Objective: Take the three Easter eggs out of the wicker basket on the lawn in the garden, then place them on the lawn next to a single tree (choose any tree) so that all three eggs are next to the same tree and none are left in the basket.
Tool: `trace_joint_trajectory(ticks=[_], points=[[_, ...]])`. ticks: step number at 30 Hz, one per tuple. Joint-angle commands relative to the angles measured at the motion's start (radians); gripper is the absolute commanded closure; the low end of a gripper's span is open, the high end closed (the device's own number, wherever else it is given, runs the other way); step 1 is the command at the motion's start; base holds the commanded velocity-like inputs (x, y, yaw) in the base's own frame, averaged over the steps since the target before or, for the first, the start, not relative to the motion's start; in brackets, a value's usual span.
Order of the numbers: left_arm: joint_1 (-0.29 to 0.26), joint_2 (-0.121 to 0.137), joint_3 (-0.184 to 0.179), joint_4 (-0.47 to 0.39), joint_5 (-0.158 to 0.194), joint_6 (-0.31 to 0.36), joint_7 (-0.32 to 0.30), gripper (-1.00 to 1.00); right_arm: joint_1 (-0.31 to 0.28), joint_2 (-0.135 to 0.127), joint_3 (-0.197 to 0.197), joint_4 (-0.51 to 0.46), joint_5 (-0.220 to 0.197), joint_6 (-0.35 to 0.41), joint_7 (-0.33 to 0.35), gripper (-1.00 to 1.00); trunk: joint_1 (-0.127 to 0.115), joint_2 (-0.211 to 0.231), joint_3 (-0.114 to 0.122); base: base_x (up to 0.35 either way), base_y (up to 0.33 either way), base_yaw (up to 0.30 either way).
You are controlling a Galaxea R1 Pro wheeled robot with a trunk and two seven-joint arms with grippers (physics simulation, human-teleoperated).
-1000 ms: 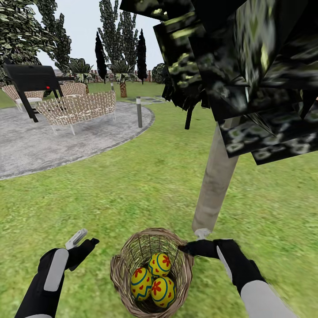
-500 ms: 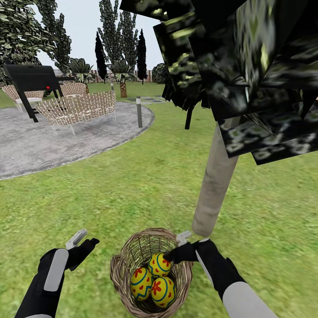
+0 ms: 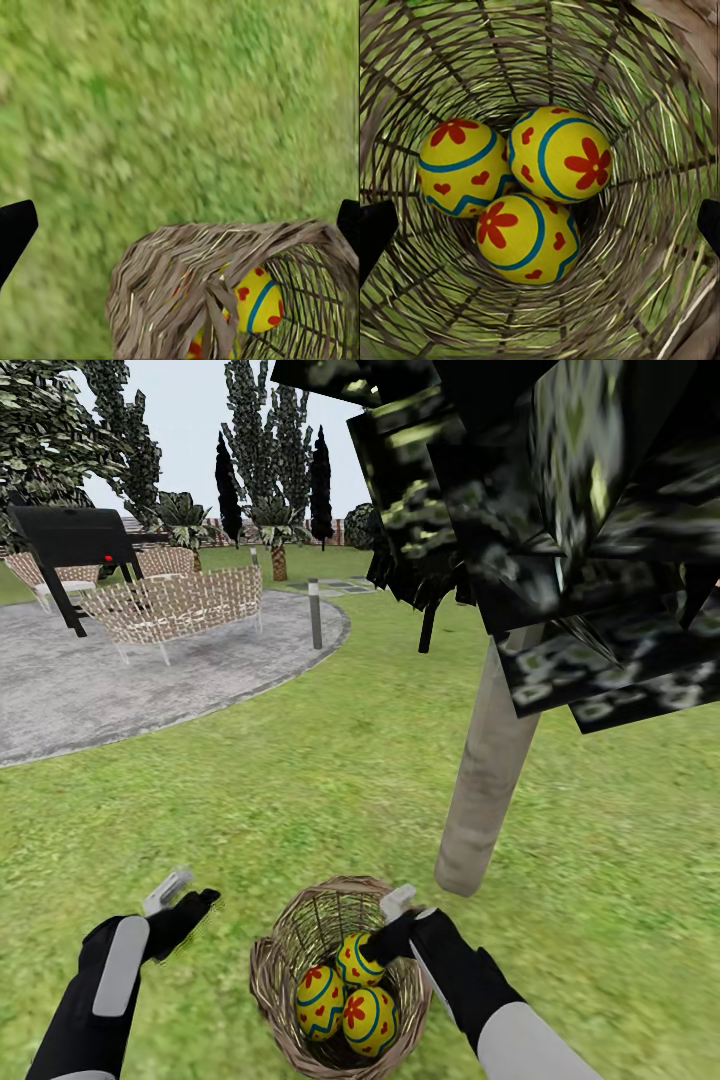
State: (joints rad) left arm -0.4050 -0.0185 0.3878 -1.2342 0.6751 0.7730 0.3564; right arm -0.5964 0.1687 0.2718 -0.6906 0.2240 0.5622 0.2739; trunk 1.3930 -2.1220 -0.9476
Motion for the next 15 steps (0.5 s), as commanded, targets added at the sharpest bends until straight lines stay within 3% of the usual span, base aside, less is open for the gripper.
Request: trace_joint_trajectory(ticks=[1,3,5,9,11,13,15], points=[[0.000,-0.001,0.000,-0.021,0.001,0.001,0.000,-1.00,0.000,0.003,0.003,0.000,0.000,0.001,-0.016,-1.00,0.000,0.000,0.000,0.000,0.000,0.000],[0.000,0.000,0.007,-0.073,0.032,0.000,-0.009,-1.00,-0.001,0.006,0.013,0.000,0.000,0.016,-0.070,-1.00,0.000,0.000,0.000,0.000,0.000,0.000],[0.000,0.020,0.032,-0.100,0.099,-0.002,-0.033,-1.00,-0.002,0.006,0.027,-0.001,0.000,0.061,-0.111,-1.00,0.000,0.000,0.000,0.000,0.000,0.000],[0.000,0.099,0.118,-0.113,0.306,-0.004,-0.170,-1.00,-0.005,0.006,0.092,-0.008,-0.001,0.124,-0.144,-1.00,0.000,0.000,0.000,0.000,0.000,0.000],[0.000,0.128,0.167,-0.110,0.349,-0.002,-0.239,-1.00,-0.005,0.006,0.126,-0.008,-0.003,0.135,-0.148,-1.00,0.000,0.000,0.000,0.000,0.000,0.000],[0.000,0.140,0.204,-0.109,0.364,0.004,-0.273,-1.00,-0.005,0.006,0.158,-0.007,-0.004,0.157,-0.149,-1.00,0.000,0.000,0.000,0.000,0.000,0.000],[0.000,0.145,0.215,-0.108,0.369,0.006,-0.284,-1.00,-0.005,0.006,0.178,-0.009,-0.009,0.166,-0.148,-1.00,0.000,0.000,0.000,0.000,0.000,0.000]])
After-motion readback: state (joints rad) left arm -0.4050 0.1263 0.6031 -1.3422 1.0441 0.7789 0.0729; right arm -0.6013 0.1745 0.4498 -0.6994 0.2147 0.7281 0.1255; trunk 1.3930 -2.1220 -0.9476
